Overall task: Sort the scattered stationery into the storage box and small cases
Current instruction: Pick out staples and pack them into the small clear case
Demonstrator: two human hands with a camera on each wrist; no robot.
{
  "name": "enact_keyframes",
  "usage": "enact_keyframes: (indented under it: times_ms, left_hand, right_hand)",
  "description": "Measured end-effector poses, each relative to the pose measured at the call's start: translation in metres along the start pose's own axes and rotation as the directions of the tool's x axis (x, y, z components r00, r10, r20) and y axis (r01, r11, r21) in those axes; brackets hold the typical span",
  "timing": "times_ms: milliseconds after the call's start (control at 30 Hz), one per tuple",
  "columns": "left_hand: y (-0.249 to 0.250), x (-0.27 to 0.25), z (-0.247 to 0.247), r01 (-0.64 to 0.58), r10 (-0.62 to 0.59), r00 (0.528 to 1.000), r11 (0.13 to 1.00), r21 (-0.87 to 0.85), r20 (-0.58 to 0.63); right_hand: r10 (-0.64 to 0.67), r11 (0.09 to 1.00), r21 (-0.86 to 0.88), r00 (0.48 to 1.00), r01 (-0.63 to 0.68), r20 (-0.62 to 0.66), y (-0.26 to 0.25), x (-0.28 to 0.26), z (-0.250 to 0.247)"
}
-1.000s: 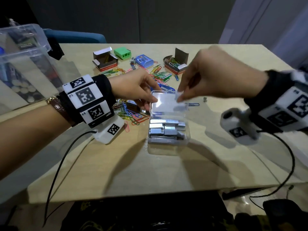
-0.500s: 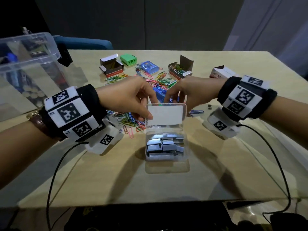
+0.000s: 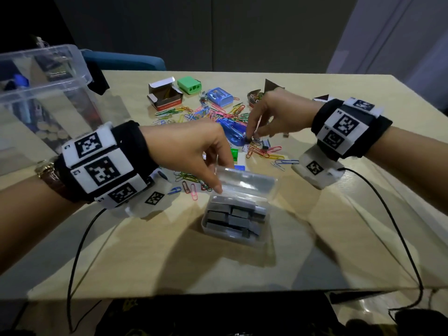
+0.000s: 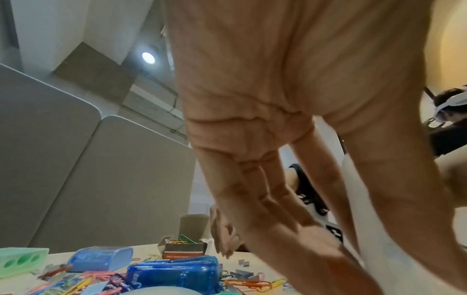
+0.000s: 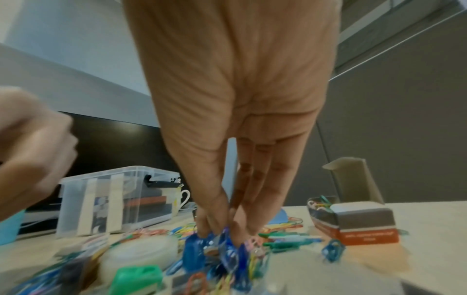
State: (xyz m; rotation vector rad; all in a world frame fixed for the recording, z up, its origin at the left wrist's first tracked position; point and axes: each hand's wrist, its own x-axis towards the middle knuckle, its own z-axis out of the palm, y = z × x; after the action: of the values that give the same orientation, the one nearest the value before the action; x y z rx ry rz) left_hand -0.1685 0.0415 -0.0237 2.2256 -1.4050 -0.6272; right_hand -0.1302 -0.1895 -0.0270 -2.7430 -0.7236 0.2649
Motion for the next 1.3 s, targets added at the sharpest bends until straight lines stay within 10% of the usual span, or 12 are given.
enact_keyframes:
  times_ms: [367,800,967,1300]
  left_hand:
    - [-0.005,-0.004,-0.002,0.019,-0.016,0.975,1.000,-0.014,0.220]
    - [-0.025,-0.015,-0.026,0.183,-0.164,0.975,0.976,-0.119,0.148]
    - [-0.037,-0.002,-0.031,0.177,-0.173,0.982,0.983,0.043,-0.074]
    - [-0.043,0.037,-0.012,0.178,-0.191,0.981,0.942,0.284,0.017]
  right_hand:
    - [0.390,0.920,-0.112,0.899,-0.375,0.198,0.013,0.010,0.004]
    - [0.099,0.994,-0.053,0.991,-0.094,0.091,0.000,0.003,-0.006]
    - [0.000,0.988,-0.151,0.993,0.018,0.117,-0.012,0.003,-0.004]
    - [-0.023,0.944,-0.319,0.980,0.086,0.196,-0.022,0.011,0.011]
